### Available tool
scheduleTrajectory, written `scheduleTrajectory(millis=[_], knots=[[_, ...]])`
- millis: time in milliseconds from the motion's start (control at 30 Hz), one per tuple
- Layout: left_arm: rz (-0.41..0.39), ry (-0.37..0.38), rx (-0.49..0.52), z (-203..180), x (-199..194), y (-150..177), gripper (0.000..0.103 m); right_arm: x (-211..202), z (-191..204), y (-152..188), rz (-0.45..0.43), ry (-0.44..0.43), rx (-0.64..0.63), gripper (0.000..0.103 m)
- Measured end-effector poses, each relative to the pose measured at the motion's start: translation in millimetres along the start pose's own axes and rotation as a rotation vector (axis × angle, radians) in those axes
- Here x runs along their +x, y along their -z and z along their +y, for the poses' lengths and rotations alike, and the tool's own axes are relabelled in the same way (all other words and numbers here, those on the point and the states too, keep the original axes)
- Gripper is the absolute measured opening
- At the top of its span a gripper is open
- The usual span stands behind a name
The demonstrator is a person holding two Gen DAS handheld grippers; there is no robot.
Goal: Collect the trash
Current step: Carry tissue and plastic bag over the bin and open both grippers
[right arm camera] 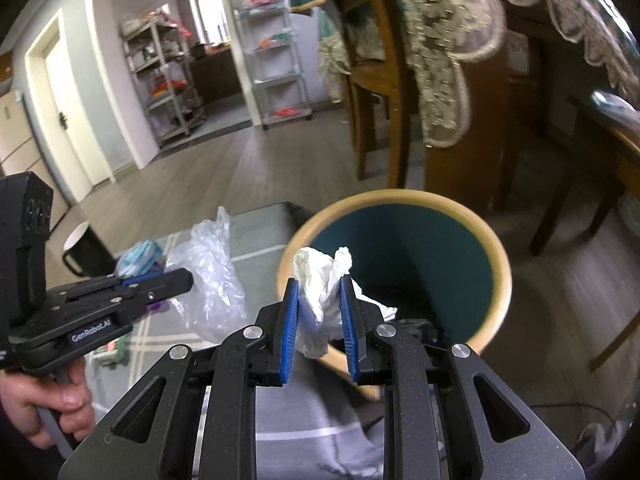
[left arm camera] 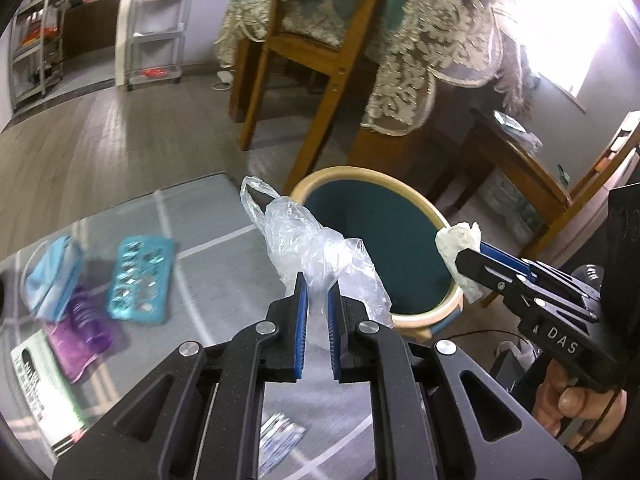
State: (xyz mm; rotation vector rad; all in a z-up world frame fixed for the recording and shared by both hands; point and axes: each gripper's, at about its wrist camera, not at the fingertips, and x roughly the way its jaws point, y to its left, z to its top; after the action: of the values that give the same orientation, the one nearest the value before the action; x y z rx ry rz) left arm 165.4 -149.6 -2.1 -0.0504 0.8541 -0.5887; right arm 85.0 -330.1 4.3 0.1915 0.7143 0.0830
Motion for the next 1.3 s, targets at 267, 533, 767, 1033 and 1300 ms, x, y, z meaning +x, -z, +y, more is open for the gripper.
scheduleTrajectory(millis=[267,533,767,1033,1300], knots=[[0.043,0.028,0.055,-33.8,44.7,-20.4,0.009,4.5,-26.1,0.1,-0.001,0.025,0.083,0.022],[0.106,0.036,0.068,-45.0,86.9,-27.6,0.009,11.1,-40.5,-1.7,0.005,0.034,0.133,0.022],[0.127,0.032,0.037,-36.1,96.3,-25.6,0.033,17.1,-45.7,-1.3,0.015,0.034,0.156,0.022],[0.089,0.014,-0.007,-14.3,74.9,-20.8,0.050,25.7,-43.0,-1.2,0.033,0.029,0.149,0.022],[0.065,-0.036,-0.049,23.5,35.9,-2.1,0.061,41.2,-40.7,-0.7,0.069,0.034,0.136,0.026]])
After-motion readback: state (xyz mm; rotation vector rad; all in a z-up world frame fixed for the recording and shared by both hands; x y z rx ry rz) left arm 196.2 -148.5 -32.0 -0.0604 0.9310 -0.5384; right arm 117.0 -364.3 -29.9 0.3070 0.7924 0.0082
